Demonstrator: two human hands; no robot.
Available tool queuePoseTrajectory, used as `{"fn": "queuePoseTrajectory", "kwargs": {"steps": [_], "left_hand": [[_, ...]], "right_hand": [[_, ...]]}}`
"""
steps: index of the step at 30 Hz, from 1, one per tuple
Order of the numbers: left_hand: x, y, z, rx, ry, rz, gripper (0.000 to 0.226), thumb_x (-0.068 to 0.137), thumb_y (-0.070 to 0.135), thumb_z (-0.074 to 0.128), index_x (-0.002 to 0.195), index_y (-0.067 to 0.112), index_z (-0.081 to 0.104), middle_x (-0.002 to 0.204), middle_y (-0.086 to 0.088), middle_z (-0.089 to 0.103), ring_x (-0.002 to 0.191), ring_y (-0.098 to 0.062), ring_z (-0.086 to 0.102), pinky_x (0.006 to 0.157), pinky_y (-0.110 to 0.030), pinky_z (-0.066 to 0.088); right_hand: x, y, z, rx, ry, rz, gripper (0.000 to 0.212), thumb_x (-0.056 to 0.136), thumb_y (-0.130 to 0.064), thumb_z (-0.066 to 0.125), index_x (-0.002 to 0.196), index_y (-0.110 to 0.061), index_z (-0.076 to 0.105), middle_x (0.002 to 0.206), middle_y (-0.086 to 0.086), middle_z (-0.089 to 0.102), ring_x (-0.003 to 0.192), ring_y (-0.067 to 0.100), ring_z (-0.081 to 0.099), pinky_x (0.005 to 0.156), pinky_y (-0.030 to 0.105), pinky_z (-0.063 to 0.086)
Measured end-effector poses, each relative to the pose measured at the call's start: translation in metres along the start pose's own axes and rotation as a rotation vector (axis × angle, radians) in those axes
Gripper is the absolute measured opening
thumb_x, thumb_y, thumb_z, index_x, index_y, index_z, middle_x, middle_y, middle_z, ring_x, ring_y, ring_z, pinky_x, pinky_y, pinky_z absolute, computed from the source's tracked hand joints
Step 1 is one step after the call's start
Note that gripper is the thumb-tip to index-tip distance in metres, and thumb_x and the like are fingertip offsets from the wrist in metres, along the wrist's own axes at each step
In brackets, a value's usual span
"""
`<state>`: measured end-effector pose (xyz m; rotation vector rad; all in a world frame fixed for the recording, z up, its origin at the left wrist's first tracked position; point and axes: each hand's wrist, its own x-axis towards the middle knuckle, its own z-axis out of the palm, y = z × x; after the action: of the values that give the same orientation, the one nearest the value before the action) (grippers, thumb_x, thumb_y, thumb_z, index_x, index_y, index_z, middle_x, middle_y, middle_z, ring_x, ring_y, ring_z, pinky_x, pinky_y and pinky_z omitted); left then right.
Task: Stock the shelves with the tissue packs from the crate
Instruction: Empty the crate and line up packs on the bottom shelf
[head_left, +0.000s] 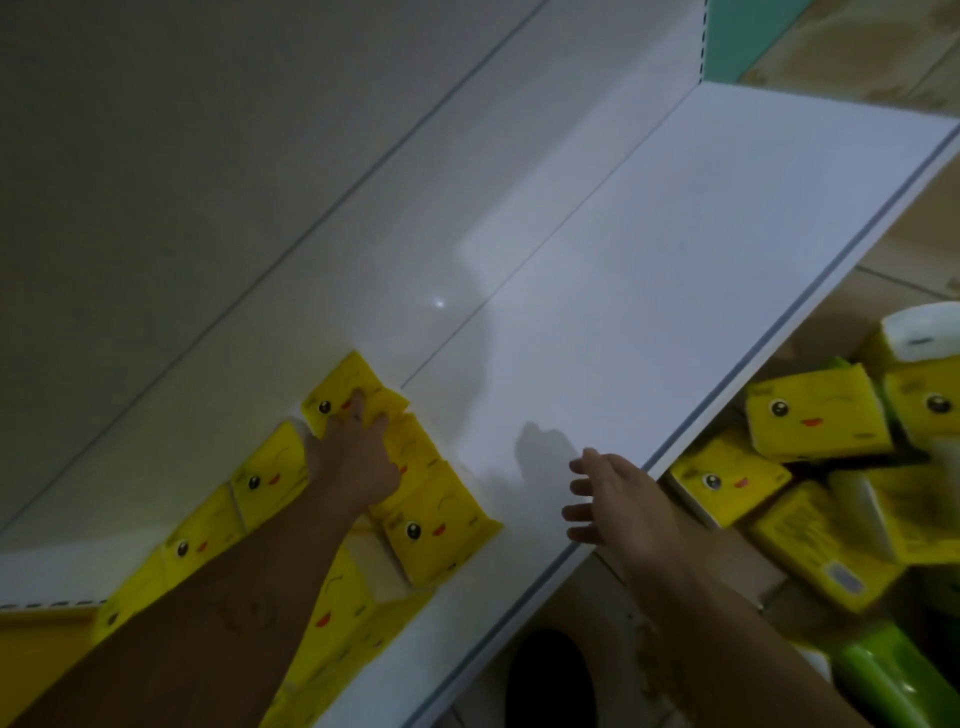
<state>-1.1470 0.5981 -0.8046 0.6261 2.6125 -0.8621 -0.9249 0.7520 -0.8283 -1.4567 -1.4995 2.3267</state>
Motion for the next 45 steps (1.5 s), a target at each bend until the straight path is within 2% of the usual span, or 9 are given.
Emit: {"fn": "queuePoseTrajectory", "kwargs": {"steps": [5, 9, 14, 18, 24, 31, 38, 41, 45], "left_hand": [[-0.016, 0.012, -0.011, -0.002, -0.054, -0.058, 0.069, 0.089, 0.047, 0.051, 0.148, 0.019, 0.031, 0.163, -0.006, 0.000, 0.146, -0.033, 0.012, 0.115, -0.055, 0.019], [-0.048, 0.061, -0.011, 0.129, 0.237, 0.279, 0.057, 0.088, 0.038, 0.049, 0.140, 0.019, 0.036, 0.159, -0.007, 0.014, 0.141, -0.030, 0.020, 0.106, -0.046, 0.029], [-0.023, 0.073, -0.022, 0.086, 0.224, 0.248, 0.074, 0.092, 0.041, 0.045, 0.155, 0.024, 0.010, 0.163, 0.000, -0.008, 0.149, -0.029, -0.001, 0.115, -0.050, 0.018], [0.012, 0.032, -0.017, 0.130, 0.102, 0.145, 0.075, 0.091, 0.042, 0.047, 0.155, 0.018, 0.015, 0.163, 0.001, -0.003, 0.149, -0.031, 0.001, 0.115, -0.054, 0.018], [0.024, 0.016, -0.006, 0.190, -0.055, 0.120, 0.072, 0.092, 0.049, 0.047, 0.152, 0.015, 0.025, 0.163, 0.001, 0.001, 0.147, -0.032, 0.008, 0.113, -0.055, 0.023], [0.017, 0.019, -0.014, 0.096, -0.091, 0.101, 0.075, 0.092, 0.052, 0.048, 0.154, 0.022, 0.019, 0.163, 0.000, -0.005, 0.147, -0.038, -0.001, 0.113, -0.063, 0.017], [-0.066, 0.062, -0.024, -0.190, 0.279, 0.491, 0.065, 0.084, 0.052, 0.049, 0.143, 0.027, 0.040, 0.163, -0.003, 0.006, 0.149, -0.026, -0.001, 0.116, -0.053, 0.012], [-0.098, 0.073, -0.040, -0.390, 0.166, 0.497, 0.068, 0.081, 0.056, 0.045, 0.142, 0.029, 0.041, 0.162, -0.003, 0.013, 0.149, -0.024, 0.003, 0.118, -0.048, 0.016], [-0.136, 0.079, -0.066, -0.659, -0.066, 0.459, 0.069, 0.087, 0.045, 0.063, 0.147, 0.025, 0.034, 0.155, -0.008, 0.027, 0.142, -0.027, 0.025, 0.114, -0.039, 0.028]], "right_hand": [[-0.005, 0.021, -0.026, -0.162, -0.015, 0.055, 0.023, 0.101, -0.027, 0.046, 0.103, -0.010, 0.062, 0.090, 0.010, 0.062, 0.082, 0.027, 0.063, 0.069, 0.040, 0.055], [0.001, 0.050, -0.067, -0.444, 0.163, 0.044, 0.015, 0.091, -0.013, 0.052, 0.097, -0.010, 0.065, 0.083, 0.013, 0.066, 0.078, 0.031, 0.062, 0.070, 0.045, 0.053], [-0.002, 0.088, -0.121, -0.662, 0.313, 0.144, 0.033, 0.086, -0.014, 0.053, 0.118, -0.012, 0.057, 0.110, 0.016, 0.063, 0.092, 0.036, 0.061, 0.078, 0.040, 0.052], [-0.007, 0.121, -0.140, -0.921, 0.295, 0.232, 0.045, 0.085, -0.032, 0.047, 0.126, -0.014, 0.052, 0.123, 0.017, 0.052, 0.110, 0.036, 0.052, 0.086, 0.034, 0.043], [-0.015, 0.142, -0.136, -1.499, 0.006, 0.088, 0.098, 0.075, -0.061, 0.064, 0.151, -0.025, 0.014, 0.147, 0.015, 0.025, 0.137, 0.034, 0.028, 0.107, 0.043, 0.032], [-0.006, 0.151, -0.141, -1.815, 0.050, -0.113, 0.060, 0.088, -0.033, 0.057, 0.141, -0.019, 0.034, 0.144, 0.016, 0.032, 0.131, 0.033, 0.034, 0.105, 0.043, 0.034], [-0.021, 0.125, -0.149, -1.306, 0.262, -0.041, 0.061, 0.083, -0.045, 0.067, 0.130, -0.015, 0.043, 0.129, 0.008, 0.052, 0.120, 0.028, 0.051, 0.091, 0.039, 0.045], [-0.036, 0.083, -0.147, -0.700, 0.447, 0.099, 0.059, 0.080, -0.035, 0.075, 0.123, -0.002, 0.051, 0.121, 0.019, 0.060, 0.111, 0.038, 0.057, 0.087, 0.042, 0.047], [-0.056, 0.020, -0.141, -0.149, 0.297, 0.164, 0.034, 0.084, -0.023, 0.069, 0.110, -0.002, 0.060, 0.105, 0.019, 0.056, 0.086, 0.031, 0.059, 0.069, 0.049, 0.058]]}}
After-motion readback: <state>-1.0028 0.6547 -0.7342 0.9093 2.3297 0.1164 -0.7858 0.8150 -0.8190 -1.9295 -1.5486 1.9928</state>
